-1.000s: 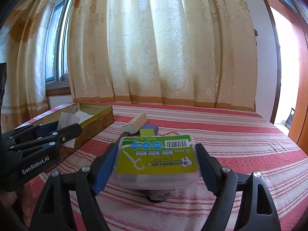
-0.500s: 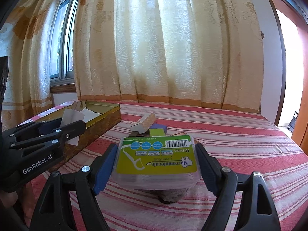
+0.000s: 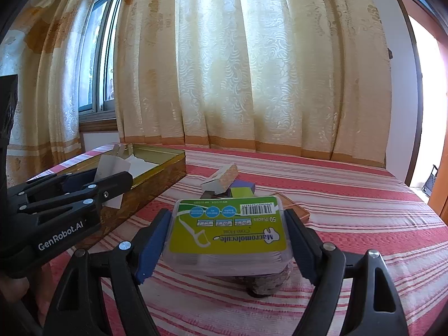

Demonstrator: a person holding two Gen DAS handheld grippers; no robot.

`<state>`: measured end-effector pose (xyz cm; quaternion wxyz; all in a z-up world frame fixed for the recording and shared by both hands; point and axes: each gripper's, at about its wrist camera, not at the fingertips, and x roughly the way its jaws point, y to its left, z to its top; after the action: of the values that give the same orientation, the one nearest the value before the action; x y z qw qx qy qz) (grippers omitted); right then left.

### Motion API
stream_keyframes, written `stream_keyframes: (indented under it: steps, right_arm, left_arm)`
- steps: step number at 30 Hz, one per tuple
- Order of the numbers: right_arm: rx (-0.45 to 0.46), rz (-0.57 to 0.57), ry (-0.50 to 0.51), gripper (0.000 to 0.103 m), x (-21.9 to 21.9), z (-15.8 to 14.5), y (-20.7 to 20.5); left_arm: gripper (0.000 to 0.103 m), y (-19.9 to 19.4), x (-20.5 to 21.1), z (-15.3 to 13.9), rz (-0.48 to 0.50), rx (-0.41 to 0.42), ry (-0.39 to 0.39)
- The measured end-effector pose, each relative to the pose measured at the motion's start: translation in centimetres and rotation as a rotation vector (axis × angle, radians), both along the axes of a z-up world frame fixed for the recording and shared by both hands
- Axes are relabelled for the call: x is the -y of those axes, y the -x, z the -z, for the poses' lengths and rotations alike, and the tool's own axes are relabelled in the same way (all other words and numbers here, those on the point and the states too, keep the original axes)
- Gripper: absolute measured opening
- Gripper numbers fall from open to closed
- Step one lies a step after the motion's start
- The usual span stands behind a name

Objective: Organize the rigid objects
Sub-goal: 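Lift the white charger with the left gripper while the right gripper carries the box toward the tray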

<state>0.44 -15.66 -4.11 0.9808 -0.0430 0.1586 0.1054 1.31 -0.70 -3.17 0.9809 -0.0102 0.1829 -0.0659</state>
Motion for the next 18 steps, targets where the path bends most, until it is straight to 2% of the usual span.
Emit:
stream_keyframes:
  steps: [18]
  right_arm:
    - [0.001,-0.029,0.009,0.081,-1.3,0.1,0.0]
  left_arm:
    - [0.037,0.2,-1.3,-0.1,-0.016,0.015,0.016]
